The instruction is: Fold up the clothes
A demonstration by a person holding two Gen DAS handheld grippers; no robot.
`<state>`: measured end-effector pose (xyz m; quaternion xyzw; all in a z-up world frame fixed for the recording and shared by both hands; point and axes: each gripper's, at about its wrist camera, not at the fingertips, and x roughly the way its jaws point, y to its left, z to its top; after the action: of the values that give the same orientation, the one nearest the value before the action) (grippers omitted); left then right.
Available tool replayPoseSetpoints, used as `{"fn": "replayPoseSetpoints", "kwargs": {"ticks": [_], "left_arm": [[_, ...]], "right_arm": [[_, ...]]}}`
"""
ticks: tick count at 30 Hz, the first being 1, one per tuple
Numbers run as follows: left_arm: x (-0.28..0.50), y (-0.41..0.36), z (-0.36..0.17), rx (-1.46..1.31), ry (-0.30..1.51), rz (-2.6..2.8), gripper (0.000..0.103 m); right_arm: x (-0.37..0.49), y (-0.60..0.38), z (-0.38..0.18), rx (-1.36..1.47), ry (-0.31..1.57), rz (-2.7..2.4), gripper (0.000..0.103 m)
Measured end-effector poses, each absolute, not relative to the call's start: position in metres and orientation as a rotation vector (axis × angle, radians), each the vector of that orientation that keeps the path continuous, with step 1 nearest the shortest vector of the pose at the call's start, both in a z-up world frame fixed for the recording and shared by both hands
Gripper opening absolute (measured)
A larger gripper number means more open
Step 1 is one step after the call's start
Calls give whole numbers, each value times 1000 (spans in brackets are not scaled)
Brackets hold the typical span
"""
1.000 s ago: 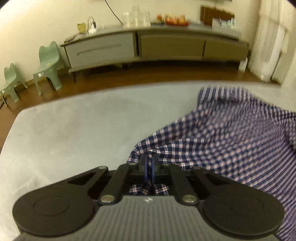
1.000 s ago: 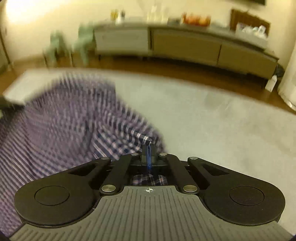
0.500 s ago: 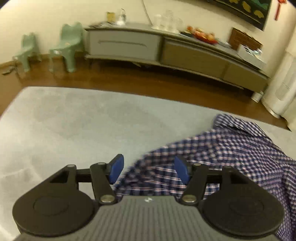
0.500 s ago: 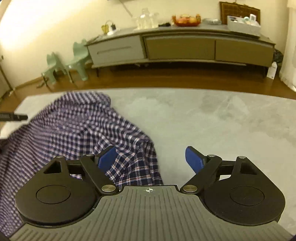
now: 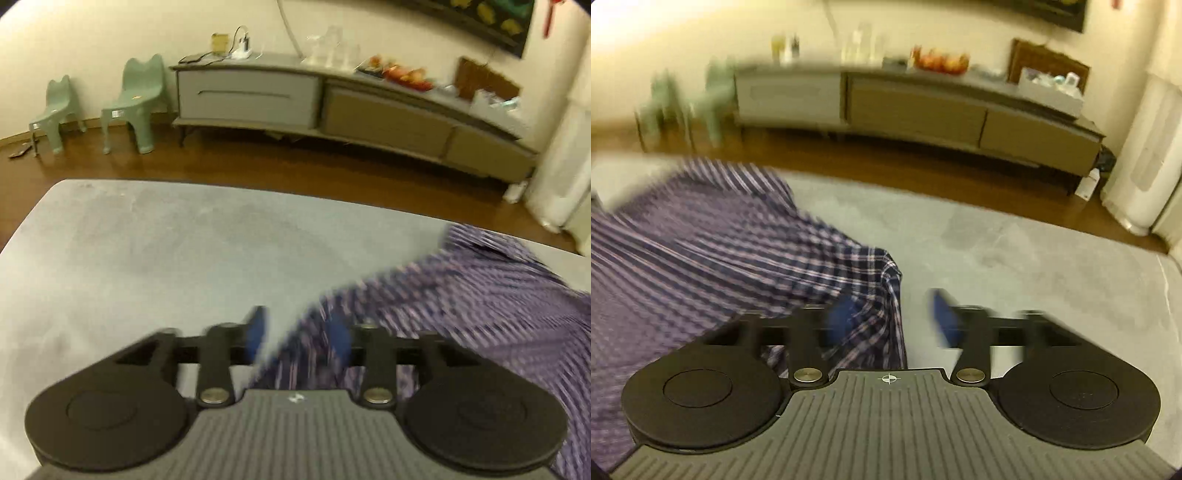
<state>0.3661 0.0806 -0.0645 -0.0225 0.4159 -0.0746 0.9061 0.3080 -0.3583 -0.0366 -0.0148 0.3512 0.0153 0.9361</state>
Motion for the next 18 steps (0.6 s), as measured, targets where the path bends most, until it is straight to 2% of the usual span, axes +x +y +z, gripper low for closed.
{"fn": "replayPoseSetpoints", "kwargs": {"ticks": [1, 3, 4, 7, 11, 14, 16, 17, 18], "left_arm": [[348, 79, -61, -64, 854, -175, 53], [304, 90, -52, -95, 855, -232, 55], [287, 94, -50, -110, 862, -257, 61], [236, 104, -44, -156, 881, -331, 68], [171, 111, -48, -199, 930, -338, 70], [133, 117, -54, -258, 960, -340, 70], [119, 122, -57, -294, 959, -320, 70], [114, 124, -58, -307, 959, -304, 70], [109, 127, -59, -307, 954, -290, 70]], "right_arm": [[282, -366, -28, 1, 708, 46, 80], [225, -378, -18, 43, 733, 75, 82], [197, -379, -20, 54, 755, 88, 86], [99, -388, -20, 76, 840, 124, 89], [1, -375, -37, 48, 978, 171, 92], [-36, -356, -52, -21, 1033, 135, 93], [-44, -346, -62, -46, 1054, 108, 90], [-44, -343, -66, -55, 1059, 109, 83], [-45, -340, -70, -62, 1059, 109, 66]]}}
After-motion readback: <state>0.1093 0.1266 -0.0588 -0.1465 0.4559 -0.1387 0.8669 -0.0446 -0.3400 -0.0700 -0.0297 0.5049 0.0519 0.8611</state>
